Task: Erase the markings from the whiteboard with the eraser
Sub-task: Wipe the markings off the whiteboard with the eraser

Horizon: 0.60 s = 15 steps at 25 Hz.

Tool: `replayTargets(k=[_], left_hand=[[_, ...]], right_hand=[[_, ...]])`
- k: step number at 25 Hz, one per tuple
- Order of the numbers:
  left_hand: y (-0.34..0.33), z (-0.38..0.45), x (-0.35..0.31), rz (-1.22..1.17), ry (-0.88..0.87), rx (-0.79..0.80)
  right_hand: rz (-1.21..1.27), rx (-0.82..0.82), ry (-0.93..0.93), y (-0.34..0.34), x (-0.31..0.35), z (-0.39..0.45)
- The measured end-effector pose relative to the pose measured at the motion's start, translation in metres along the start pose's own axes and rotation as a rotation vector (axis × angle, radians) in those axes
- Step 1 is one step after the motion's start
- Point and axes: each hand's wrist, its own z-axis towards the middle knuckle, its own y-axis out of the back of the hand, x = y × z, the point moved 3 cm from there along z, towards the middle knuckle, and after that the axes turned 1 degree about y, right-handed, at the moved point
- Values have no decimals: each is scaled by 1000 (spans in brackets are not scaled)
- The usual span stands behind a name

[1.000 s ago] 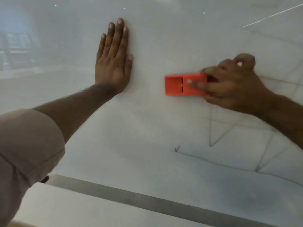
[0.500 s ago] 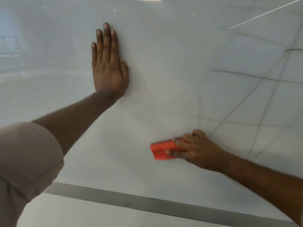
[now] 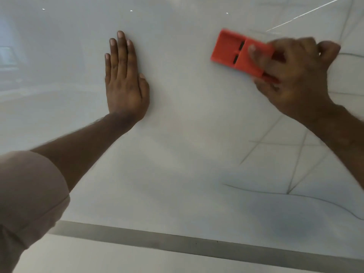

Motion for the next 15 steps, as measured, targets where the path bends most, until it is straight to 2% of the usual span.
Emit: replayTargets(k=[2,4,6,8,10,11,13,15], left_hand=[[0,-1,-10,-23,-14,19],[-1,1,-18,-39,-51,37],[-1,6,-21,-42,-97,50],[-2,13,-22,-35,-143,67],[-2,21,-26,-18,-163,76],[-2,24,-27,-7,-163,80],[-3,35,-33,10,-168,84],[-5,46,-37,22,-163,96]], right_hand=[[27,-73,-178,-3,8,10],[86,-87,-212,-11,31,1],[133,-38,-55,-18,56,-30],[128,37,213,-22,72,-73],[89,107,429,-22,66,-95],[75,113,480,-20,57,-92],[10,56,455,-12,30,-65],[-74,-33,335,-2,-4,-23]])
